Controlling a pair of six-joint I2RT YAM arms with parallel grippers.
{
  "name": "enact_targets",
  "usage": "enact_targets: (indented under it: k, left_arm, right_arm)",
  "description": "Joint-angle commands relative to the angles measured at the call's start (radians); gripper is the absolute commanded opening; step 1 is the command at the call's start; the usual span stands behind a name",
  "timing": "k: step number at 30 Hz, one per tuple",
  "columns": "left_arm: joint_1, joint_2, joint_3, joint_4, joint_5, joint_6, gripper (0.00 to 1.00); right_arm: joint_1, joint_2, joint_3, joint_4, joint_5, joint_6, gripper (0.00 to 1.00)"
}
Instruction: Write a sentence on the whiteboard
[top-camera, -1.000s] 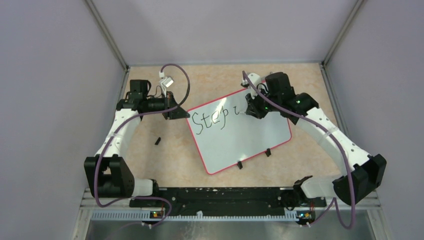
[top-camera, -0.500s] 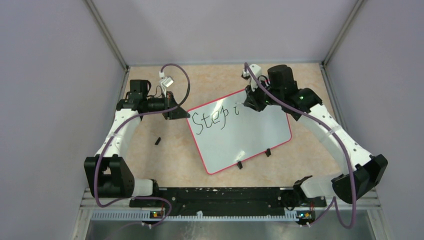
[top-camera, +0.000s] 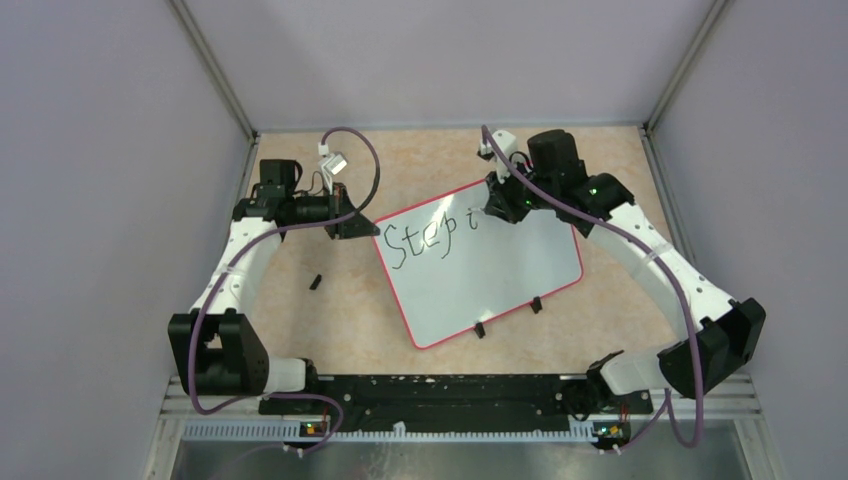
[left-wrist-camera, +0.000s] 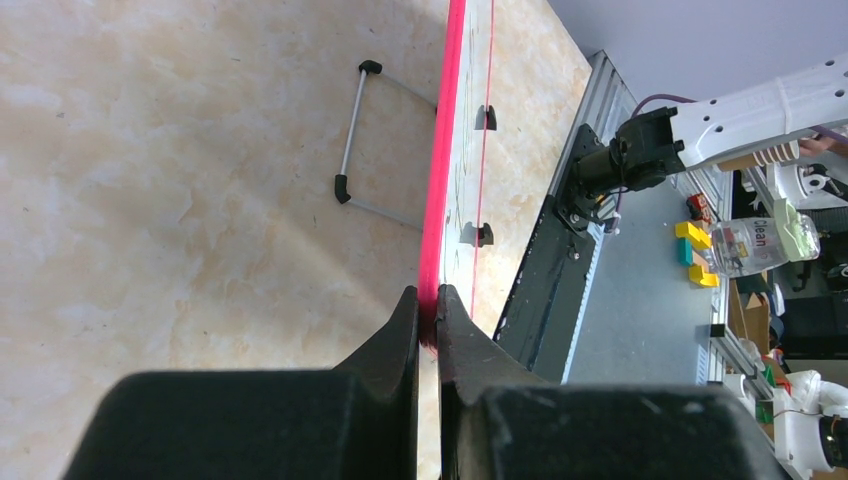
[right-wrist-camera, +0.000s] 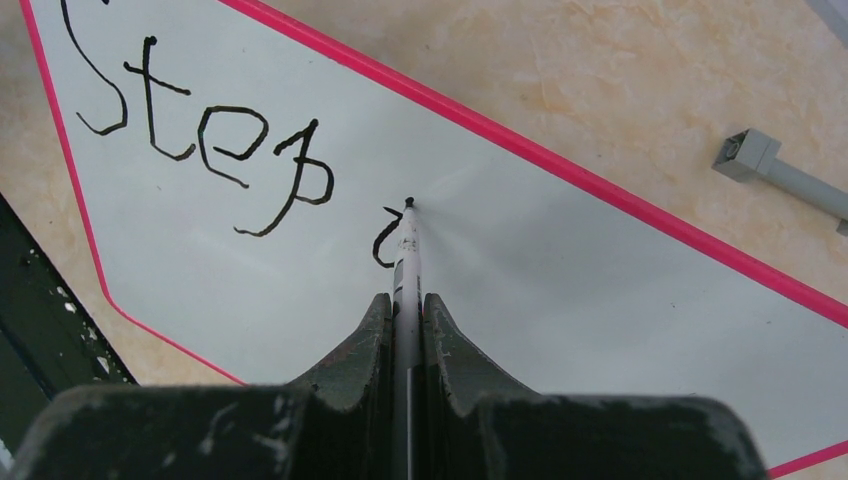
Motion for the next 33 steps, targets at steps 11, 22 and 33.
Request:
enact_targets:
  k: [11,22,33]
  left_arm:
    - [-0.004,0.002,0.004,0.006,0.006,0.035,0.0]
    - [-0.003,0.002,0.006,0.006,0.007,0.033,0.0]
    - [-0.004,0.0,0.001,0.006,0.002,0.036,0.0]
  right_arm:
    - [0.005,-0.04,0.007,0.009,0.019,-0.016,0.0]
    - [-0.005,-0.068,0.006,-0.004,0.055,-0.029,0.0]
    - [-0.005,-0.046,-0.034,0.008,0.053,-0.049,0.0]
